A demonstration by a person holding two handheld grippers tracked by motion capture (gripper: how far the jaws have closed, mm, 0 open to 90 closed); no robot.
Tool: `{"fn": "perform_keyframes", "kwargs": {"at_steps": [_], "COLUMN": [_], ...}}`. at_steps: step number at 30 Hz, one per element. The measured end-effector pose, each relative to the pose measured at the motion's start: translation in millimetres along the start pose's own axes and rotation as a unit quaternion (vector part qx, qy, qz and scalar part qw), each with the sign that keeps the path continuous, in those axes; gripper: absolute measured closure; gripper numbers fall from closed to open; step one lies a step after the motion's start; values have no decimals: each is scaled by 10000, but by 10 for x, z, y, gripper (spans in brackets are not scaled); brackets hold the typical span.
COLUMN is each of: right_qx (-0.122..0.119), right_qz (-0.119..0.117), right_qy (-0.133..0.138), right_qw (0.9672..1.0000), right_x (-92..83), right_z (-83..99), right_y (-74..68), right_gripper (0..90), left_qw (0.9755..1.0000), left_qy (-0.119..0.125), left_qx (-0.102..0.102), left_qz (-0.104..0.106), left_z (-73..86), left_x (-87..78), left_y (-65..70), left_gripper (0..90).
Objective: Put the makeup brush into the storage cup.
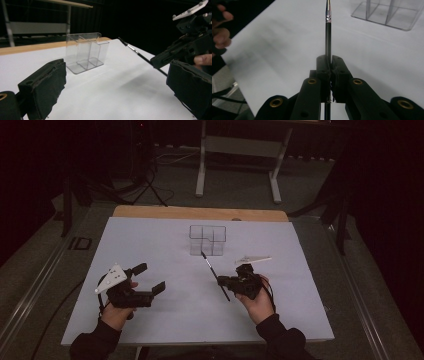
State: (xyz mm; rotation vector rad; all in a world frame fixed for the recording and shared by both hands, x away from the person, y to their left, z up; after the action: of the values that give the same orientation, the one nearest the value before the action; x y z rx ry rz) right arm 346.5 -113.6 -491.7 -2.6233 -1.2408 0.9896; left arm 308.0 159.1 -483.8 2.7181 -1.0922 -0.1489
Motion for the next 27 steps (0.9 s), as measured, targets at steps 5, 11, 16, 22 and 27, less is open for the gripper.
{"fn": "perform_keyframes", "kwargs": {"at_steps": [5, 11, 16, 22, 27], "right_qx": [-35, 75, -19, -128, -176], "right_qz": [-138, -257, -304, -347, -489], "right_qy": [216, 502, 685, 858, 1091], "right_qw": [9997, 9984, 9972, 9956, 9927], "right_x": [-49, -143, -208, -255, -289], "right_z": [-31, -93, -144, -180, -194], "right_y": [10, 52, 43, 36, 12], "right_gripper": [856, 856, 856, 856, 856], "left_qw": [9991, 9948, 9884, 9824, 9770], "left_qy": [-9, -90, -160, -135, -112], "left_qx": [-349, -729, -930, -1140, -1298], "left_qz": [250, 701, 1192, 1473, 1687], "left_z": [-2, 26, 38, 13, -6], "left_x": [151, 394, 554, 674, 803], "left_y": [27, 109, 195, 226, 261], "left_gripper": [30, 41, 41, 47, 85]}}
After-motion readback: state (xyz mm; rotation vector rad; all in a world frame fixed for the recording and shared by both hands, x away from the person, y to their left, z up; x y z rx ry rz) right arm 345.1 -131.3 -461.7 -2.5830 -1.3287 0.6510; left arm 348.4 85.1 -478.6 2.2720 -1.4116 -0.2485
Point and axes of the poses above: each handheld gripper's, and its own axes: x roughly forward along the jaws, z roughly out of its underside, y roughly to its right, the point moved 6 cm from there along x, roughly forward along the jaws, and after that the axes turned 9 degrees about y, right-handed, at the moved point
